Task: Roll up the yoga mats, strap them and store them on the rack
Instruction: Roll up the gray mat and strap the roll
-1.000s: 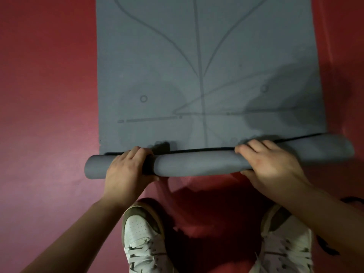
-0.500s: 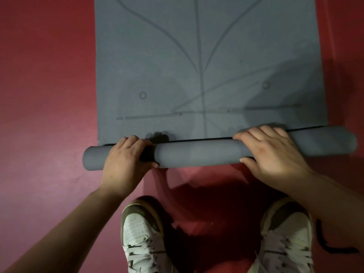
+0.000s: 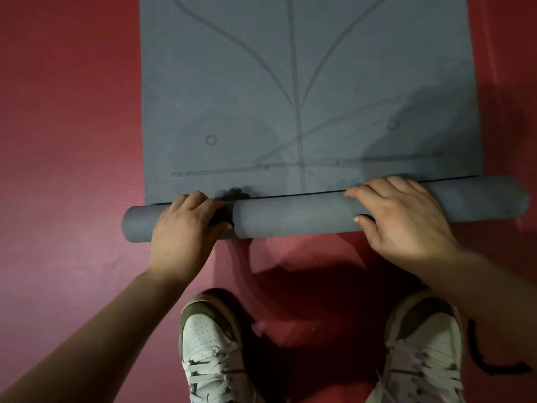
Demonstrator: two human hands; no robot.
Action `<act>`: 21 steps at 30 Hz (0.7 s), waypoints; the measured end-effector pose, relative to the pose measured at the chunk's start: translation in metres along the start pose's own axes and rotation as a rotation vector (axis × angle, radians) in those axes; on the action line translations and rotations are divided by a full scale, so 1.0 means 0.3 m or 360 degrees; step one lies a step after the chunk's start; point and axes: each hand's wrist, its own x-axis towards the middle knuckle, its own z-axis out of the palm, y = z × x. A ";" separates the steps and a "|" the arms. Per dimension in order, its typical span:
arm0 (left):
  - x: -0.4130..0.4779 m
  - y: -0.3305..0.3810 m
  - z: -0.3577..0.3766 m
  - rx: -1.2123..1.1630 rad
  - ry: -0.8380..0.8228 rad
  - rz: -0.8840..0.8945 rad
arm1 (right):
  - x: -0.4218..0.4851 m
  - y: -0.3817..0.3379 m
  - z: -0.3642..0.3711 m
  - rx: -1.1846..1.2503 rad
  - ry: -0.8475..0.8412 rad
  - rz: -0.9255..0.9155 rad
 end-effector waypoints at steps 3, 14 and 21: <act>-0.009 0.015 0.008 0.0070 0.0002 -0.0020 | -0.001 -0.016 0.003 -0.0004 0.0039 0.0048; 0.018 -0.008 0.035 0.0142 -0.0110 0.0014 | 0.026 -0.021 0.007 -0.0086 -0.0108 0.0079; 0.043 -0.025 0.009 0.0035 -0.0172 0.0040 | 0.056 -0.003 -0.023 -0.0042 -0.0187 0.0025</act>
